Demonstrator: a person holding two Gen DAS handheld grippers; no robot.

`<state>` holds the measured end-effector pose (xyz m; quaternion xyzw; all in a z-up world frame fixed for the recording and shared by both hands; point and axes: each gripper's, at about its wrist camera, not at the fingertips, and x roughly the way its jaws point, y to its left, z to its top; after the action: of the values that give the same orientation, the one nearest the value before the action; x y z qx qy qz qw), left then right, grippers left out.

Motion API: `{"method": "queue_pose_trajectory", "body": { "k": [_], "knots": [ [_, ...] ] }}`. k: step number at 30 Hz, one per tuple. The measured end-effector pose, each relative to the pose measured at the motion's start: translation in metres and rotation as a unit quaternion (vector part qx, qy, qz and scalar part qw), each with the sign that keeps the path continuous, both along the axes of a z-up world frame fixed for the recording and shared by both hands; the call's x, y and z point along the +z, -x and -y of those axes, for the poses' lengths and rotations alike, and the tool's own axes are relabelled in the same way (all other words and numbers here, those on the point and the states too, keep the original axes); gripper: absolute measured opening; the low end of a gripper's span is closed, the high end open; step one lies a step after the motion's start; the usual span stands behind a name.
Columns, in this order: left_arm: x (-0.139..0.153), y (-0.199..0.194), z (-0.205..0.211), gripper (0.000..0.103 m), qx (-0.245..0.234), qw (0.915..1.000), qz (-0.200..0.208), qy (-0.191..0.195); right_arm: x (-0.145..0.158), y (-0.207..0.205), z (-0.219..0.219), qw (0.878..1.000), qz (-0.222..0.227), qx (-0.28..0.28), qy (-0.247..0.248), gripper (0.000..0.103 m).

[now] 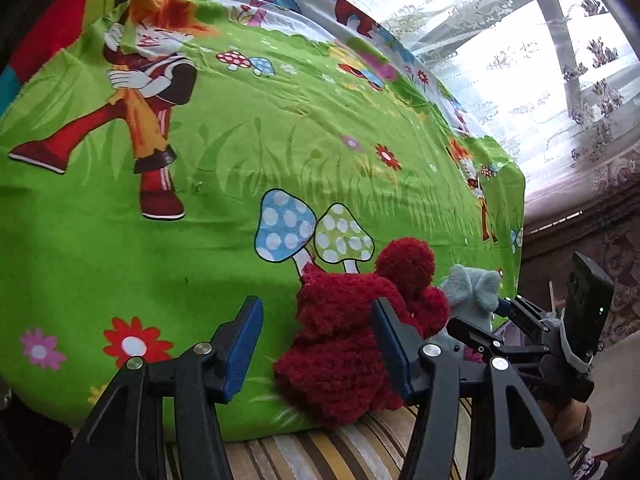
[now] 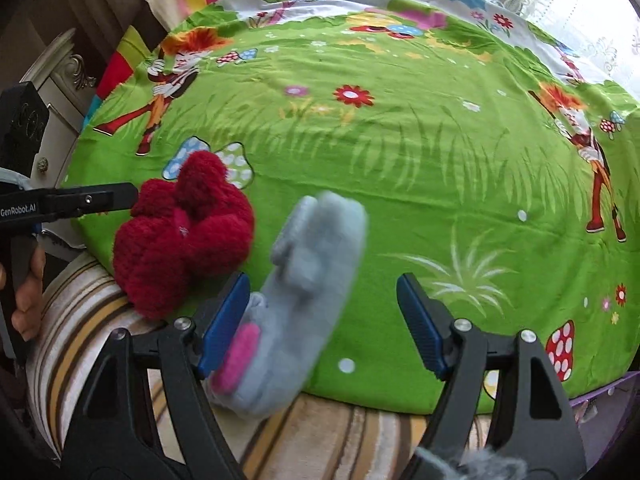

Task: Organize soft objects
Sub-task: 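Move both open tools back to the red bear and grey elephant puppet, then grasp the red fluffy bear with the left tool while the right tool grasps the grey elephant puppet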

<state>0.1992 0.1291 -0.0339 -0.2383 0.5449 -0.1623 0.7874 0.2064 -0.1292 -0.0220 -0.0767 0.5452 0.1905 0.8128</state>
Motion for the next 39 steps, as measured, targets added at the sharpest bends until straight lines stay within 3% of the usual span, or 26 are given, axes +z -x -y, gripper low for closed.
{"method": "queue_pose_trajectory", "body": {
  "k": [2, 5, 7, 8, 10, 12, 16, 19, 24, 29, 31, 34, 35, 37, 39],
  "knots": [
    [-0.003, -0.005, 0.006, 0.059, -0.017, 0.9998, 0.005, -0.010, -0.005, -0.002, 0.014, 1.000, -0.007, -0.012, 0.006, 0.079],
    [-0.011, -0.007, 0.010, 0.059, -0.034, 0.9990, -0.004, 0.028, -0.009, -0.004, 0.035, 0.999, -0.017, -0.034, 0.004, 0.079],
    [-0.008, -0.004, 0.023, 0.058, -0.071, 0.9970, 0.001, 0.030, -0.006, 0.000, 0.046, 0.999, -0.015, -0.040, 0.000, 0.079],
    [-0.005, -0.001, 0.031, 0.058, -0.090, 0.9956, 0.006, 0.024, -0.005, 0.002, 0.051, 0.999, -0.013, -0.043, -0.001, 0.079],
    [0.004, 0.007, 0.045, 0.036, -0.116, 0.9929, 0.024, 0.001, -0.002, 0.006, 0.057, 0.999, -0.016, -0.047, -0.007, 0.079],
    [0.017, 0.016, 0.056, 0.030, -0.138, 0.9893, 0.047, -0.012, -0.001, 0.010, 0.060, 0.999, -0.019, -0.046, -0.010, 0.079],
    [0.045, 0.043, 0.085, 0.029, -0.187, 0.9759, 0.097, -0.056, -0.001, 0.018, 0.058, 0.999, -0.029, -0.031, -0.027, 0.079],
    [0.057, 0.059, 0.106, 0.029, -0.220, 0.9656, 0.122, -0.065, -0.001, 0.021, 0.055, 0.998, -0.036, -0.025, -0.035, 0.079],
    [0.057, 0.066, 0.121, 0.042, -0.242, 0.9633, 0.113, -0.023, -0.003, 0.027, 0.046, 0.998, -0.046, -0.004, -0.037, 0.079],
    [0.050, 0.059, 0.115, 0.054, -0.203, 0.9749, 0.090, -0.006, -0.011, 0.032, 0.032, 0.997, -0.062, 0.022, -0.039, 0.079],
    [0.053, 0.062, 0.111, 0.066, -0.183, 0.9778, 0.100, -0.017, -0.015, 0.029, 0.029, 0.996, -0.070, 0.023, -0.043, 0.079],
    [0.056, 0.062, 0.105, 0.066, -0.181, 0.9776, 0.106, 0.019, -0.022, 0.026, 0.027, 0.996, -0.074, 0.021, -0.048, 0.078],
    [0.056, 0.061, 0.101, 0.066, -0.180, 0.9772, 0.105, 0.042, -0.022, 0.026, 0.026, 0.996, -0.069, 0.024, -0.046, 0.076],
    [0.055, 0.058, 0.094, 0.069, -0.171, 0.9771, 0.101, 0.077, -0.020, 0.026, 0.025, 0.996, -0.063, 0.030, -0.049, 0.051],
    [0.055, 0.056, 0.086, 0.071, -0.155, 0.9784, 0.099, 0.093, -0.020, 0.027, 0.025, 0.995, -0.066, 0.036, -0.063, 0.044]
  ]
}}
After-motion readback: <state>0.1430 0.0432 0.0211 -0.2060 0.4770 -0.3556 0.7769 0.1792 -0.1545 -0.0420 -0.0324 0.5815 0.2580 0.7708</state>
